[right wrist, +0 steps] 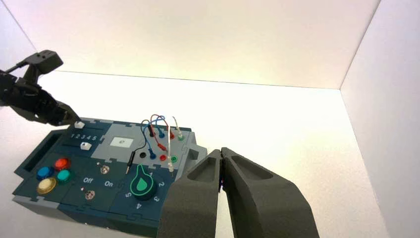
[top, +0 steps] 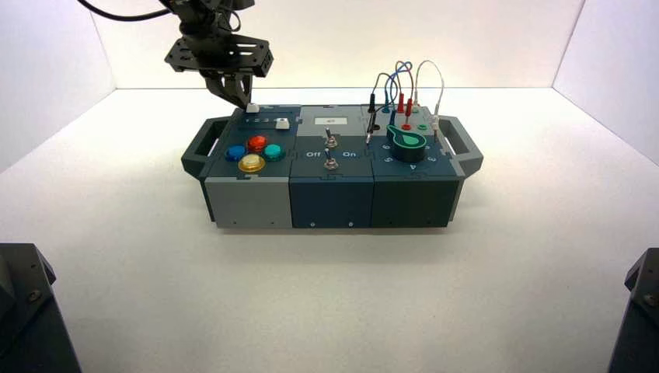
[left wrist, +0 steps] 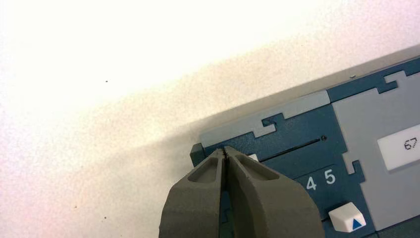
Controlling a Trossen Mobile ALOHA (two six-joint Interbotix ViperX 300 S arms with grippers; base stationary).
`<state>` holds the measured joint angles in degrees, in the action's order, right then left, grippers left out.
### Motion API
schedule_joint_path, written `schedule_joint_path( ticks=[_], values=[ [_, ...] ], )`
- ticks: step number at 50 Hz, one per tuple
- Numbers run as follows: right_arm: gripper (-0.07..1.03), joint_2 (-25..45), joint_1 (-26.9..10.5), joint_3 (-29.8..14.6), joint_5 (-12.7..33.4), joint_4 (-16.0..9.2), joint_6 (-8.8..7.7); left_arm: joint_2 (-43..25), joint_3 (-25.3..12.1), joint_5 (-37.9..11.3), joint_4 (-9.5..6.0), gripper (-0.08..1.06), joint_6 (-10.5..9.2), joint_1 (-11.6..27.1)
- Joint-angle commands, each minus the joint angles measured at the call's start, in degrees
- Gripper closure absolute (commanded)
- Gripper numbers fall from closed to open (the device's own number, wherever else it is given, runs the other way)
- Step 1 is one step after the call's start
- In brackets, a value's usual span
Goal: Move the top slider to position 5.
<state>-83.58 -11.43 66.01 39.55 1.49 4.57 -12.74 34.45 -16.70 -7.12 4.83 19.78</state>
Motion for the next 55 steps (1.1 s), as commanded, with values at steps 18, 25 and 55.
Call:
schedule_joint_path(
  ticks=[18, 25, 55],
  values=[
    [0.98, 1.1, 0.2, -1.0, -0.5, -0.1, 0.09, -0.9, -2.5, -0.7, 0.00, 1.01, 0.26, 1.6],
    [0.98, 1.1, 0.6, -1.0, -0.5, -0.1, 0.09, -1.4, -2.9, -0.7, -0.09, 1.01, 0.26, 2.5],
    [0.98, 1.1, 0.6, -1.0, -0.5, -0.1, 0.09, -3.1, -3.4, -1.7, 0.00, 1.01, 0.26, 5.3]
  ],
)
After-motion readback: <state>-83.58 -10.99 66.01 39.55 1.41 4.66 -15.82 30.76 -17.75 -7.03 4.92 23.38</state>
